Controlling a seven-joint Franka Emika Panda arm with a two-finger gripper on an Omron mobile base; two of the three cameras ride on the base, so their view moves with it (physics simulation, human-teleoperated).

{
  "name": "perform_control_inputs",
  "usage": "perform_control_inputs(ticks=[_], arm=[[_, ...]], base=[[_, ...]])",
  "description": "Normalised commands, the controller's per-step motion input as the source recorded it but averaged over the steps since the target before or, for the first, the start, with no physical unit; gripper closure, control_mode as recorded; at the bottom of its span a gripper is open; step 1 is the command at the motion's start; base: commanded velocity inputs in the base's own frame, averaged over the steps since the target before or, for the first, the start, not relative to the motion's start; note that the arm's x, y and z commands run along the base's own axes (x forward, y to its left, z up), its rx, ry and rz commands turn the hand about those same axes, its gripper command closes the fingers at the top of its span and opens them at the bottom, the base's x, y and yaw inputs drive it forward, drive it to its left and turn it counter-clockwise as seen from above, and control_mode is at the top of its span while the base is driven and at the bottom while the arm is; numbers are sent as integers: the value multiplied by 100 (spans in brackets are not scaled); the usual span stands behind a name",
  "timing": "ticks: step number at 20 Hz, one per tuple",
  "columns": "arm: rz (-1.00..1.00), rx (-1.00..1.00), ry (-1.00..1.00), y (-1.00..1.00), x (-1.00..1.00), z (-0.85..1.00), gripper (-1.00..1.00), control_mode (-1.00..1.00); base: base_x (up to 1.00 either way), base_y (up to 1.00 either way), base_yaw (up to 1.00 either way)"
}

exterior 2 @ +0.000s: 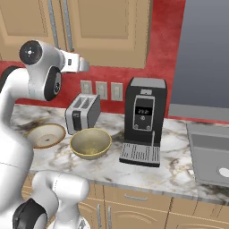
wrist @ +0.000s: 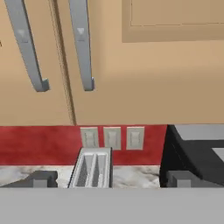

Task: Open the cabinet. Pick the bowls from the counter and place them in the cabinet. Then close the cabinet.

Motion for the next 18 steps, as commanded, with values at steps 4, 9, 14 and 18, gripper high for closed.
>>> perform_control_inputs(ticks=[4,9,14,18], arm=[[0,-1,-17,14,0,56,-100,-100],[0,0,-14,9,0,54,-100,-100],[0,0,-11,7,0,50,-100,-100],[0,0,-9,5,0,40,-100,-100]], base=[[0,0,0],[0,0,0],[0,0,0],[0,0,0]])
